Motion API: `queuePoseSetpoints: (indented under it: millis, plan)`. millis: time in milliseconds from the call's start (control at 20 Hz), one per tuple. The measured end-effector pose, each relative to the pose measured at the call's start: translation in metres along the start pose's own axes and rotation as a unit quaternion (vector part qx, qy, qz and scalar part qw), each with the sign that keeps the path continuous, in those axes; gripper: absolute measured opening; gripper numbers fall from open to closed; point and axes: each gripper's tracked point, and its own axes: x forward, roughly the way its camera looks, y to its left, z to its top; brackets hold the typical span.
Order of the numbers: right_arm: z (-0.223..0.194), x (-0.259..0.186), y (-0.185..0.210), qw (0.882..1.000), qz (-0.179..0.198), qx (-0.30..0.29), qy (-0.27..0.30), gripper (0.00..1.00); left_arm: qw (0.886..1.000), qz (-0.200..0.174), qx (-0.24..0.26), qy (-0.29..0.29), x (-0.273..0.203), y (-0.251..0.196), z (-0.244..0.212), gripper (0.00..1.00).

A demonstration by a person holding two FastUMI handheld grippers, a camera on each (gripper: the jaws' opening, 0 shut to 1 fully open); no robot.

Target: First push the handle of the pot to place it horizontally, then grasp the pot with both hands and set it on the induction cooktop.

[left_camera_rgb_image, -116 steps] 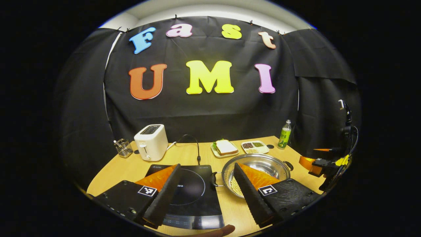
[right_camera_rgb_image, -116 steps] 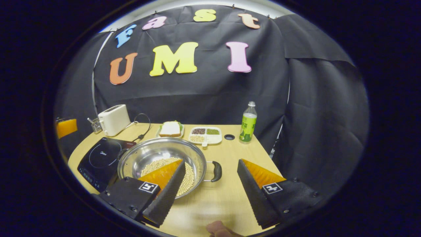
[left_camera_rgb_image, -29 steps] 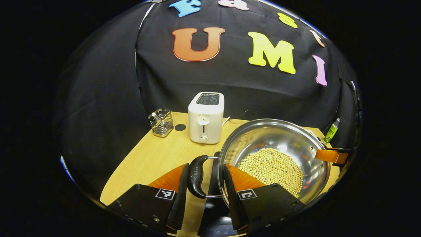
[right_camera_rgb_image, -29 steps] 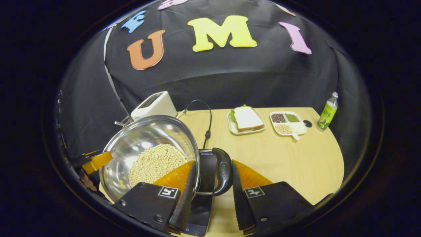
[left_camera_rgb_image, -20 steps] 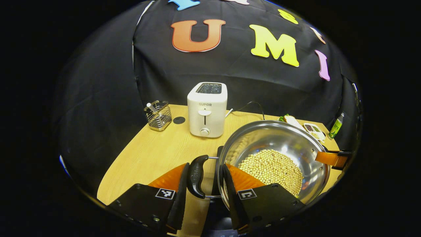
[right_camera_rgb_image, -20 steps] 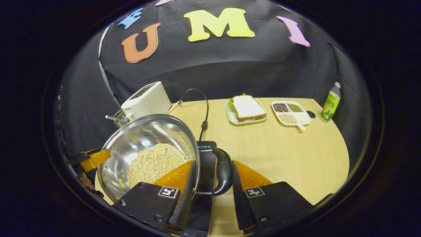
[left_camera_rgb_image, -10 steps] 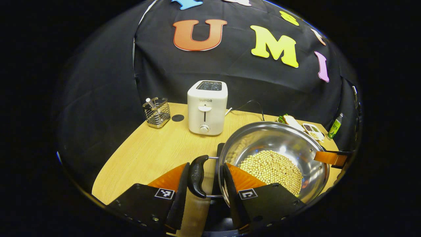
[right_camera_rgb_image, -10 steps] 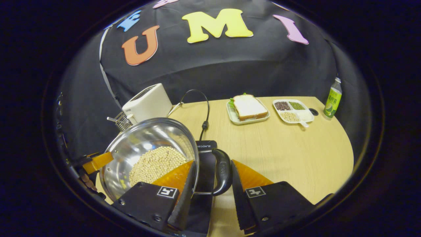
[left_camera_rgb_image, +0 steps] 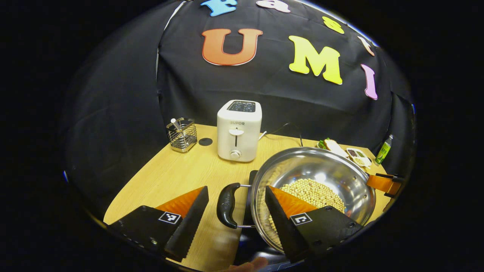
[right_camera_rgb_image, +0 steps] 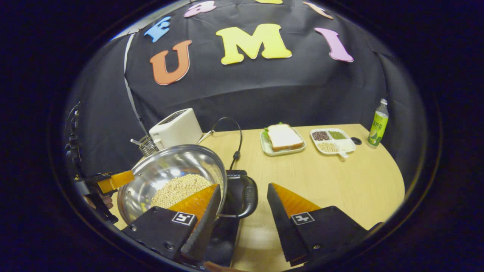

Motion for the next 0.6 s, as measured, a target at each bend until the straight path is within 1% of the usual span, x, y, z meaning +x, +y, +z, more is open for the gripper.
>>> queuePoseSetpoints:
  millis: [100,150,250,300,350,400,450,500,600]
  plan:
    - [0.005,-0.021,-0.002,1.0,0.009,0.003,-0.019,0.84,1.0,-0.001,-0.004,-0.012,-0.013,-0.001,0.006,0.92]
    - [0.007,-0.031,-0.002,0.999,0.015,0.006,-0.028,0.85,1.0,0.0,-0.006,-0.019,-0.019,-0.002,0.01,0.94]
    - [0.013,-0.053,-0.001,0.998,0.03,0.016,-0.054,0.93,0.999,0.017,-0.002,-0.044,-0.034,0.004,0.02,0.95]
    - [0.012,-0.063,-0.004,0.998,0.03,0.017,-0.059,0.94,0.999,0.018,-0.002,-0.049,-0.042,0.004,0.023,0.95]
    - [0.011,-0.075,-0.008,0.998,0.026,0.011,-0.062,0.98,0.999,0.013,-0.005,-0.05,-0.052,-0.001,0.023,0.96]
    - [0.011,-0.086,-0.011,0.997,0.021,0.008,-0.068,0.96,0.998,0.01,-0.007,-0.058,-0.061,-0.005,0.027,0.96]
    - [0.011,-0.099,-0.014,0.997,0.016,0.003,-0.074,0.98,0.998,0.01,-0.005,-0.064,-0.072,-0.007,0.029,0.96]
    - [0.012,-0.112,-0.015,0.997,0.013,-0.002,-0.082,0.96,0.997,0.017,0.0,-0.07,-0.083,-0.008,0.031,0.96]
    - [0.013,-0.137,-0.023,0.995,-0.001,-0.008,-0.095,0.96,0.996,0.029,0.011,-0.086,-0.104,-0.008,0.036,0.96]
